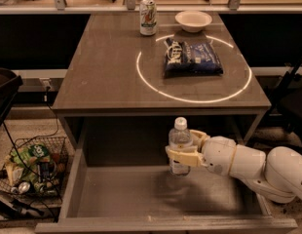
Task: Place blue plastic bottle into top drawer
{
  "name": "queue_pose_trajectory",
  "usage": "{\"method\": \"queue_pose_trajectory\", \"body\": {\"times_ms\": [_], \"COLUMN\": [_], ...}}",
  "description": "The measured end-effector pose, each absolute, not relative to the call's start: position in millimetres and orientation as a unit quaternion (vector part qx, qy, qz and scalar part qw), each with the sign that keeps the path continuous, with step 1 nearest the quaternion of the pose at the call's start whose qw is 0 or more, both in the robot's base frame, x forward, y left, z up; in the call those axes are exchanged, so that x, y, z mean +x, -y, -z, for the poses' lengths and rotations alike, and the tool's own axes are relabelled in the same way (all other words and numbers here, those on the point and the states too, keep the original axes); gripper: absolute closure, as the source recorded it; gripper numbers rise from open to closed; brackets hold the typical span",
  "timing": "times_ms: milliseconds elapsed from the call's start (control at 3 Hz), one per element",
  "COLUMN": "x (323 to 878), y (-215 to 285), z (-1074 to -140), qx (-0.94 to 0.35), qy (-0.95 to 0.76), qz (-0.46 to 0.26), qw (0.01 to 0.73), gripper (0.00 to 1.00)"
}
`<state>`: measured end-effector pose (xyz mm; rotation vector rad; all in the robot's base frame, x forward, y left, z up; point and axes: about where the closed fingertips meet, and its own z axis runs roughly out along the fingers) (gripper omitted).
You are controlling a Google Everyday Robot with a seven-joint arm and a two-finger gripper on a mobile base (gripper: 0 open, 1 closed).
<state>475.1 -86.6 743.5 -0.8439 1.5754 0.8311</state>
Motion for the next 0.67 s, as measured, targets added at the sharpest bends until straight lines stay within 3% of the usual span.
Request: {"method": "queue_pose_trajectory", "body": {"times_ms": [667], "x": [443.9], "y": [91.4], "z": [-744.8], "qx": [-0.471], "qy": [-0.624], "qz": [-0.362], "qw": [0.507], "gripper": [1.00]}}
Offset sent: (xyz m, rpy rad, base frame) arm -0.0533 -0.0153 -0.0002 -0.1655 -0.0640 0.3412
